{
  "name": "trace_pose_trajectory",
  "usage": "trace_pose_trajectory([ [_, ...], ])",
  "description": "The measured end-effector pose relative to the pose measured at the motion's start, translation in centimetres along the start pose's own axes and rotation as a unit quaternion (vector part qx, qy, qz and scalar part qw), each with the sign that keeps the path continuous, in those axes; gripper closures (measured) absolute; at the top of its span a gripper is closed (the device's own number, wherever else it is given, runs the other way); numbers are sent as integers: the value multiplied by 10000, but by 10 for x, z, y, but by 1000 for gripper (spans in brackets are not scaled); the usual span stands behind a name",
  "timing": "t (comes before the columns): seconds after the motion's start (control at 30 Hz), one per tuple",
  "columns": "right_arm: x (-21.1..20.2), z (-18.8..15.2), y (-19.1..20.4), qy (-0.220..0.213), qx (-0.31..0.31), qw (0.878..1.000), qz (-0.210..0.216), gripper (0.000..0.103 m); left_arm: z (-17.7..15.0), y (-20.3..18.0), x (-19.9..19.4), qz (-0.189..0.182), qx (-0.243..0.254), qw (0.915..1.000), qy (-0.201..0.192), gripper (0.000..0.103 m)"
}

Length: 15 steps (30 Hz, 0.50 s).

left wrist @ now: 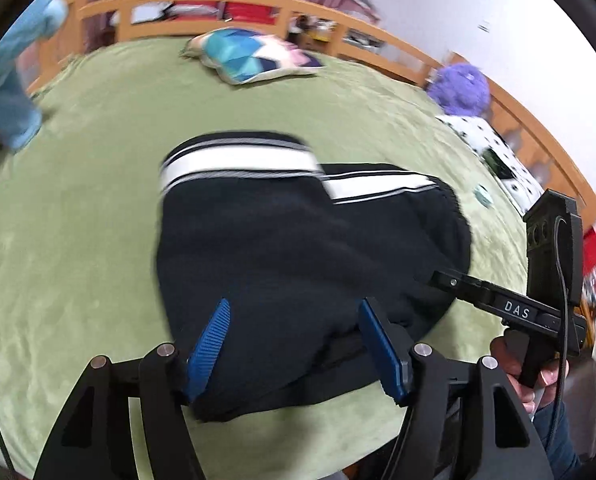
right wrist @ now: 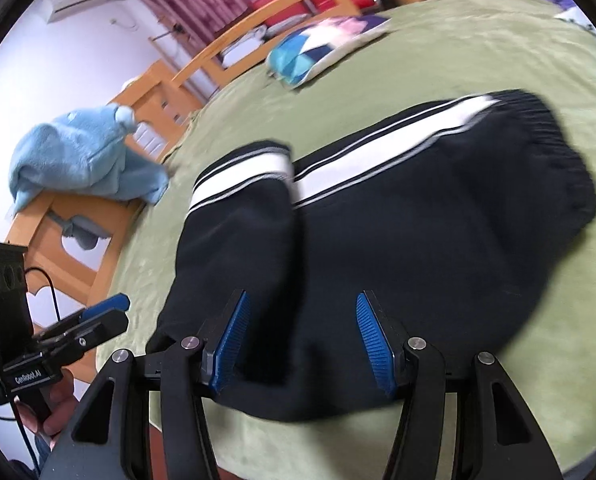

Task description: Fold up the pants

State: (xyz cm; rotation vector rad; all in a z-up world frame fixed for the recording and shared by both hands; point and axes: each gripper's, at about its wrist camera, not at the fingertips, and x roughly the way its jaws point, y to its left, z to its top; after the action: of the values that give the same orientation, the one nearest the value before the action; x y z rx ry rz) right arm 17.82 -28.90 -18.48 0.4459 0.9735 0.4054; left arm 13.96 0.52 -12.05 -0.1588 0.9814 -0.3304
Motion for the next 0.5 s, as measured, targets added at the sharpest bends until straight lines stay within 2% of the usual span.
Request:
trace_pose_trajectory([
  [0.1, 34, 4, 10, 229, 116, 9996, 154, 47, -6, 27, 3, 15, -385, 9992, 125, 38],
  [0.17, 59, 4, 14, 420, 250, 9985, 250, 43, -9, 43, 3, -34, -581, 9982, 168, 38],
  [0.27, 96, 4, 15, 697, 503, 9959, 283, 41, -12, 58, 3, -8, -745, 9971, 173, 38],
  [0.3, 99, 5, 17, 667, 524, 9961, 249, 47, -12, 60, 3, 4, -775, 9968, 177, 38],
  [0.33, 99, 7, 22, 593, 473, 9968, 256, 72, -12, 64, 2, 28, -824, 9964, 178, 38],
  [0.37, 94, 11, 30, 538, 304, 9975, 353, 83, -11, 67, 2, 45, -856, 9962, 179, 38],
  [0.43, 70, 23, 44, 104, -117, 9992, 360, 87, -10, 71, 2, 71, -897, 9957, 201, 38],
  [0.5, 33, 40, 60, -361, -760, 9964, 130, 88, -8, 70, 3, 73, -903, 9956, 227, 38],
])
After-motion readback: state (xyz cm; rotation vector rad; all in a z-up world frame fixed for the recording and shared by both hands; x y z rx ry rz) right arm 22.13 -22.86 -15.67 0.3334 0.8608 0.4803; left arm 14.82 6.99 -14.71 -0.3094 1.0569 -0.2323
